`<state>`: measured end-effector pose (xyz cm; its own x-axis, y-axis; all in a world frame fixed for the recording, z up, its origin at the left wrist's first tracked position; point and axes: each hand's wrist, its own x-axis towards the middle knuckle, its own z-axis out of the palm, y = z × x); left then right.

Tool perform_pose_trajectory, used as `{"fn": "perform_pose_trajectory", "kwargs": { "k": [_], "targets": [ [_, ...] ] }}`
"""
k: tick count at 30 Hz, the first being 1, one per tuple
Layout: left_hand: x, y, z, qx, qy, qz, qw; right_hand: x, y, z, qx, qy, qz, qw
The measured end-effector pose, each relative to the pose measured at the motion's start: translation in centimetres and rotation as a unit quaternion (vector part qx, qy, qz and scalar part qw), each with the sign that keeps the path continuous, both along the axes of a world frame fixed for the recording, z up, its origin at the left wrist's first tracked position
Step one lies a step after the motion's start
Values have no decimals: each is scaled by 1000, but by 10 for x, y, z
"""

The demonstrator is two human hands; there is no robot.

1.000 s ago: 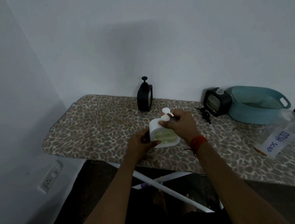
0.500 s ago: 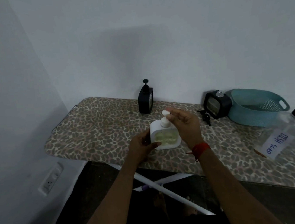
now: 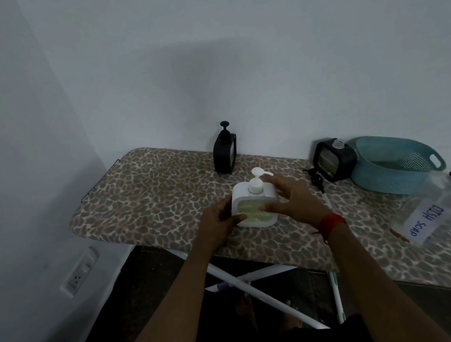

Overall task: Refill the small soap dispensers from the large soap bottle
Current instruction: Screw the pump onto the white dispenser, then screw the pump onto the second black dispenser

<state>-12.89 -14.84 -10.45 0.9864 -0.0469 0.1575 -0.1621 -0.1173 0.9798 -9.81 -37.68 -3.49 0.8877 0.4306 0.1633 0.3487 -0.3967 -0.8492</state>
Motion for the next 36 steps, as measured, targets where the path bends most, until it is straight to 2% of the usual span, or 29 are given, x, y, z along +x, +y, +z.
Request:
{"fn": "perform_pose_trajectory", "kwargs": {
  "k": [4, 7, 9, 10, 12, 13, 16, 21, 28, 32, 34, 36],
  "targets": [
    [0, -5, -2, 35, -16, 32, 999, -2, -10, -7, 7, 6, 10, 1000],
    [-4, -14, -8, 149, -56, 138, 978, -8, -8, -13, 12, -30, -48, 998],
    [-4, -21, -12, 219, -52, 158, 961, -13, -2, -20, 34, -57, -104, 992],
    [-3, -23, -14, 285, -45, 144, 947, -14, 2, -23, 43, -68, -133, 988],
    [2, -28, -21, 452, -57, 102, 884, -9, 11, -26, 59, -88, -195, 975],
    [4, -29, -23, 489, -61, 92, 865, -3, 17, -25, 69, -95, -229, 966],
    [6, -30, -23, 503, -50, 87, 858, 20, 35, -20, 98, -97, -329, 934],
    [6, -28, -26, 504, -55, 90, 857, 69, 53, -22, 88, -62, -413, 904],
    [6, -28, -29, 500, -48, 95, 859, 115, 63, -19, 85, -48, -433, 896],
    [5, -29, -25, 488, -41, 94, 867, 114, 58, -25, 90, -22, -402, 911],
    [4, -29, -23, 482, -37, 96, 870, 100, 45, -30, 81, -48, -408, 908],
    [3, -30, -21, 481, -36, 98, 871, 84, 24, -32, 46, -121, -468, 874]
  ]
}}
